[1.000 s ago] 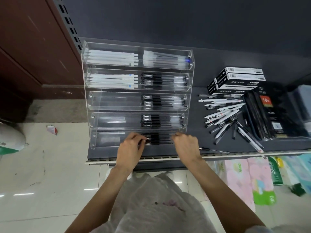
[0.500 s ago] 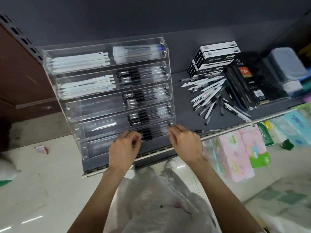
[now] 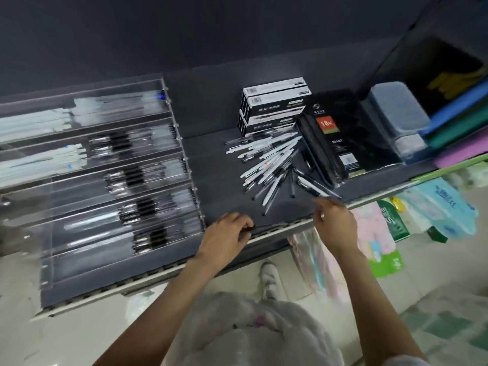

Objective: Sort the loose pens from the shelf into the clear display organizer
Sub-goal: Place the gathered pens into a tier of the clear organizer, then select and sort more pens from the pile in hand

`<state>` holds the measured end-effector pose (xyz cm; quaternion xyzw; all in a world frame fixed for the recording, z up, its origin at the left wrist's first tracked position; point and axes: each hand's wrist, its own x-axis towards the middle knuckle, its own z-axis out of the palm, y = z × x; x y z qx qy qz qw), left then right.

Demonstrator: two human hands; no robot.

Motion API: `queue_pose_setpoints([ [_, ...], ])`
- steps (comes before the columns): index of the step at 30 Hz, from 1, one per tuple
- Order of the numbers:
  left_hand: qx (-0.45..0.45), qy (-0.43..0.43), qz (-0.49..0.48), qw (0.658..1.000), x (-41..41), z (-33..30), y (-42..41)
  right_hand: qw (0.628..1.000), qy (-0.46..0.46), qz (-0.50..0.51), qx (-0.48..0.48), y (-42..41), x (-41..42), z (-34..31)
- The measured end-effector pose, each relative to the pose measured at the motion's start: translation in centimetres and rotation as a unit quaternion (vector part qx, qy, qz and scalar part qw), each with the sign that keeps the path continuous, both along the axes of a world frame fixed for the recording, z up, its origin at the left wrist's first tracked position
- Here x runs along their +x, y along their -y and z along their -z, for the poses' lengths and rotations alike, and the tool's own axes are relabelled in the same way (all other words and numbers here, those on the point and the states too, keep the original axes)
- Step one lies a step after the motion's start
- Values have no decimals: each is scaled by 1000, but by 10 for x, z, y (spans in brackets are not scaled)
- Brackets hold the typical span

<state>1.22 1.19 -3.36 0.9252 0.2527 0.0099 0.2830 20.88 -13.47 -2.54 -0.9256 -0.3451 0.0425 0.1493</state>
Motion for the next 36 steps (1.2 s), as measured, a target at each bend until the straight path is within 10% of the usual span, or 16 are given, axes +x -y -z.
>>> queue_pose_setpoints([
  [8, -6, -145, -22, 989, 63, 17, 12, 989, 63, -135, -17, 27, 85, 26],
  [15, 145, 16, 87, 985, 147, -4, 27, 987, -14, -139, 82, 46, 109, 29],
  [24, 180, -132, 150, 963, 219, 21, 10, 985, -20, -157, 76, 64, 129, 40],
  [31, 308, -260, 320, 857, 244, 17, 17, 981, -68, -161, 89, 64, 135, 42],
  [36, 330, -265, 315, 850, 244, 10, 17, 974, -77, -165, 135, 65, 143, 31],
])
